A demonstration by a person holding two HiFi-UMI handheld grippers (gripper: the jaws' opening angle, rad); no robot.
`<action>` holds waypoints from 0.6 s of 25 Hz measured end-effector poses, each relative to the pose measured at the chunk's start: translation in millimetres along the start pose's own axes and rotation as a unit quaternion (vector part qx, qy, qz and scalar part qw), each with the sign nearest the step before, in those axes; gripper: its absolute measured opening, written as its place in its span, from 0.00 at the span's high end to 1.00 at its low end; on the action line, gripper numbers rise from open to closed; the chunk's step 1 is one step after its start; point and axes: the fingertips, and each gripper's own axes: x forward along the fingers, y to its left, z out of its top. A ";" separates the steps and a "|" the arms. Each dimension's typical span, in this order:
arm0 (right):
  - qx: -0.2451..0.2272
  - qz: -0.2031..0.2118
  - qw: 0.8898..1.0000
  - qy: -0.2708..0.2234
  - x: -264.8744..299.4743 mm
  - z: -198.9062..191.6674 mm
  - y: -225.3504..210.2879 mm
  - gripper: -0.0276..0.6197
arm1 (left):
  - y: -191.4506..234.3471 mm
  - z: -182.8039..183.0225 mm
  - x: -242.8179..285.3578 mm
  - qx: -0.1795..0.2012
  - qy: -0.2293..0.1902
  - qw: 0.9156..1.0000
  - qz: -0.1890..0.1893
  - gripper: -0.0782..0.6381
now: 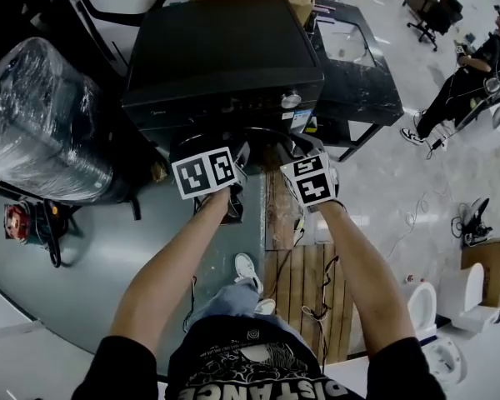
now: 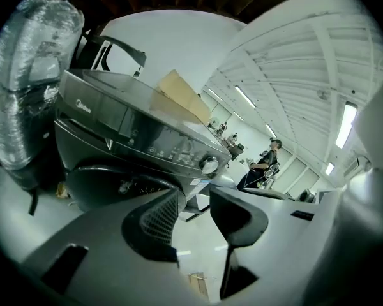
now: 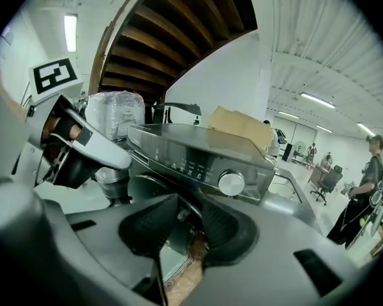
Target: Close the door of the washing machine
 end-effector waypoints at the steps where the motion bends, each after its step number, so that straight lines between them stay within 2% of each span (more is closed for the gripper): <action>1: 0.002 -0.001 1.000 -0.006 -8.5 3.4 1.9 0.77 | -0.5 -0.4 -9.8 0.009 -0.004 1.000 0.002 0.65; 5: 0.012 -0.009 0.999 -0.034 -47.1 17.3 8.2 0.79 | -7.1 -0.5 -48.0 0.068 -0.012 0.998 0.007 0.66; 10: 0.029 -0.008 0.998 -0.063 -93.5 29.8 27.1 0.80 | -19.9 3.4 -95.5 0.145 -0.032 0.989 0.015 0.68; 15: 0.031 -0.007 0.995 -0.100 -140.5 43.5 47.1 0.84 | -35.7 14.0 -145.3 0.190 -0.084 0.978 0.023 0.76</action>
